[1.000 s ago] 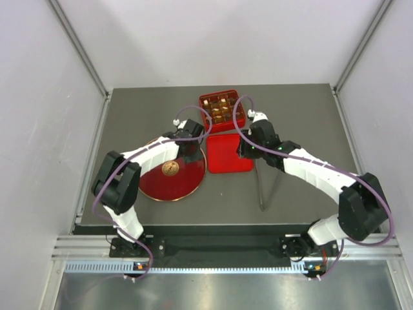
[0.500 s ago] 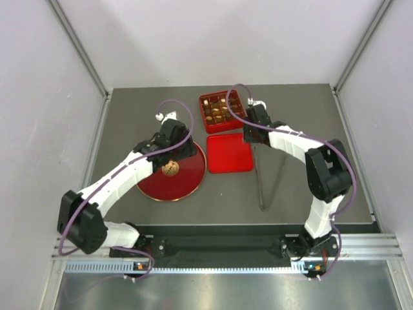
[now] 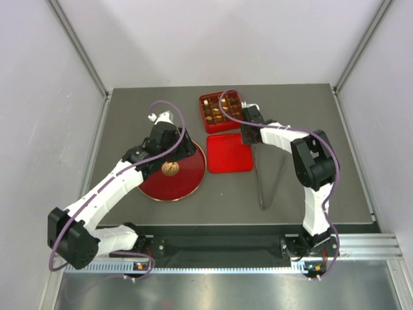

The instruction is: Pack the chocolate

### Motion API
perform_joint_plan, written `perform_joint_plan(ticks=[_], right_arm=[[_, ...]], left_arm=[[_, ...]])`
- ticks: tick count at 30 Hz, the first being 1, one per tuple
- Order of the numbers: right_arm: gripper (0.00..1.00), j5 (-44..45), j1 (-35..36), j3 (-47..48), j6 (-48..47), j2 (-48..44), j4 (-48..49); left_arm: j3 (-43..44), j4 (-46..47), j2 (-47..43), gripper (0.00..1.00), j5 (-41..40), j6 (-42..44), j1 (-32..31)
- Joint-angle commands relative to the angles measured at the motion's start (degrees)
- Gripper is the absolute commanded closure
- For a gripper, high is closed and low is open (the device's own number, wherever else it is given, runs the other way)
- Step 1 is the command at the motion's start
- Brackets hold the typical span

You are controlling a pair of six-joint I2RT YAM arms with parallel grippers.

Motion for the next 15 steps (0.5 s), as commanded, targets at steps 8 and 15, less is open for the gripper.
perform_joint_plan(ticks=[8, 15], right_arm=[[1.0, -0.2, -0.1, 3.7, -2.0, 0.1, -4.0], [1.0, -4.1, -0.4, 4.8, -0.8, -6.0, -5.0]], left_arm=[[4.1, -1.6, -1.8, 0.34, -2.0, 2.8, 0.2], [8.2, -2.9, -1.6, 0.33, -3.6, 4.6, 0.7]])
